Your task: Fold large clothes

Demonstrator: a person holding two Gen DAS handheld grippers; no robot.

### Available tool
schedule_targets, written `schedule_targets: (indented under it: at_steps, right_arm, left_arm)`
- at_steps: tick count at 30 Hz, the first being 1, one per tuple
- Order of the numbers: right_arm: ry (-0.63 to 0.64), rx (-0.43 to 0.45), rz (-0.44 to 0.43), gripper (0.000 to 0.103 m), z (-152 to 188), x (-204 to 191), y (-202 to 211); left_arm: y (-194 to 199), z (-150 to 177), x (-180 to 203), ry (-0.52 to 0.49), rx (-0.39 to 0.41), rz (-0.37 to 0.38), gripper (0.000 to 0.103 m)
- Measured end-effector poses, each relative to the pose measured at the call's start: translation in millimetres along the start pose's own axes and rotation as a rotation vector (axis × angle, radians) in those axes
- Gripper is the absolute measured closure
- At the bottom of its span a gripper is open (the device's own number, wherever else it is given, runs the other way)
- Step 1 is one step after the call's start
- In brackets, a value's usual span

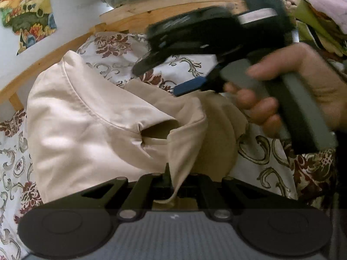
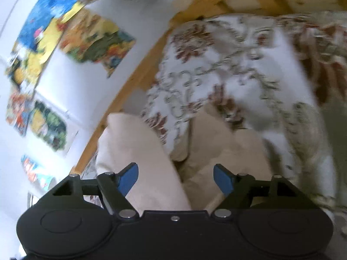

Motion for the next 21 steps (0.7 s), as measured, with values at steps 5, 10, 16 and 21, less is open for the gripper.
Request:
schedule_targets:
  at_steps: [5, 10, 16, 21]
  right_arm:
    - [0.055, -0.09, -0.011, 0.055, 19.6, -5.4, -31.3]
    - [0.105, -0.029, -0.048, 0.102, 12.0, -19.2, -21.3]
    - [0.212, 0.116, -0.009, 0.103, -17.9, -22.4, 24.0]
    - [0.223, 0.017, 0.208, 0.103, -6.2, 33.1, 14.5]
  left_arm:
    - [1.1, 0.0, 1.3, -0.022, 0.012, -0.018, 0.102]
    - [2.0, -6.8, 5.7, -0.016, 0.042, -0.036, 0.102]
    - [-20.9, -19.9, 27.4, 0.014, 0.05, 0.042, 0.102]
    - [-34.7, -5.1, 38.2, 0.036, -0.008, 0.128, 0.097]
Point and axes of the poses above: each gripper's, at about its wrist camera, not at the fingertips, and y roughly against the way its jaws point, x to its right, z to its underside, the point moved 10 cm from there along -y, roughly the way its jaws point, and after that the axes turned 13 degrees about x, right-handed, at the moved point
